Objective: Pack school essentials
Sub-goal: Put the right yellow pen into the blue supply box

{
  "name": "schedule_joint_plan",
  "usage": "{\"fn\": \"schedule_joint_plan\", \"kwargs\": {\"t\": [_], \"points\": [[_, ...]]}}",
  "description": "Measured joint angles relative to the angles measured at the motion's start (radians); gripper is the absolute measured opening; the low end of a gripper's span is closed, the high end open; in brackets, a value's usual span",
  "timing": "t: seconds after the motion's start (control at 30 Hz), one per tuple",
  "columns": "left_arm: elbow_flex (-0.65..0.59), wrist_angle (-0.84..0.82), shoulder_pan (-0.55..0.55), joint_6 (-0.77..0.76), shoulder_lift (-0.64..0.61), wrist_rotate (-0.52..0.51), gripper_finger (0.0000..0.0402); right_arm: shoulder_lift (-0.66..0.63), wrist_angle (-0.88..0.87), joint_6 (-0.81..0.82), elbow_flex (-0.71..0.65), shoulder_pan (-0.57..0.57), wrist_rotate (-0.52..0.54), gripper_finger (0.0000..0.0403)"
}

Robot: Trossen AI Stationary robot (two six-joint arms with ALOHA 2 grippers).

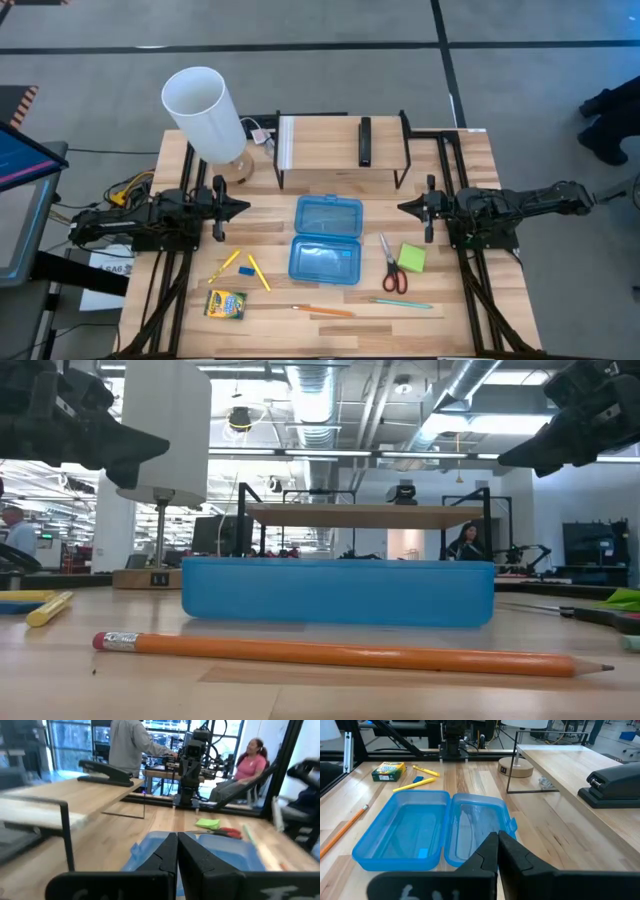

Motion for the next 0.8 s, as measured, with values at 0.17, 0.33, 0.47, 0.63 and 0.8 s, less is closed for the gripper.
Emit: {"fn": "schedule_joint_plan", "kwargs": {"t": [0.17, 0.33, 0.47, 0.63, 0.8], "points": [[0.000, 0.026, 0.000, -0.152, 0.000, -0.014, 0.0000, 0.000, 0.000, 0.000, 0.000, 0.000, 0.000, 0.0027], [0.000, 0.045, 0.000, -0.313, 0.000, -0.058, 0.0000, 0.000, 0.000, 0.000, 0.000, 0.000, 0.000, 0.0027], [0.000, 0.048, 0.000, -0.450, 0.000, -0.122, 0.0000, 0.000, 0.000, 0.000, 0.000, 0.000, 0.000, 0.0028], [0.004, 0.145, 0.000, -0.387, 0.005, -0.096, 0.0000, 0.000, 0.000, 0.000, 0.000, 0.000, 0.000, 0.0028], [0.062, 0.055, -0.001, -0.383, 0.055, -0.096, 0.0000, 0.000, 0.000, 0.000, 0.000, 0.000, 0.000, 0.0027]]}}
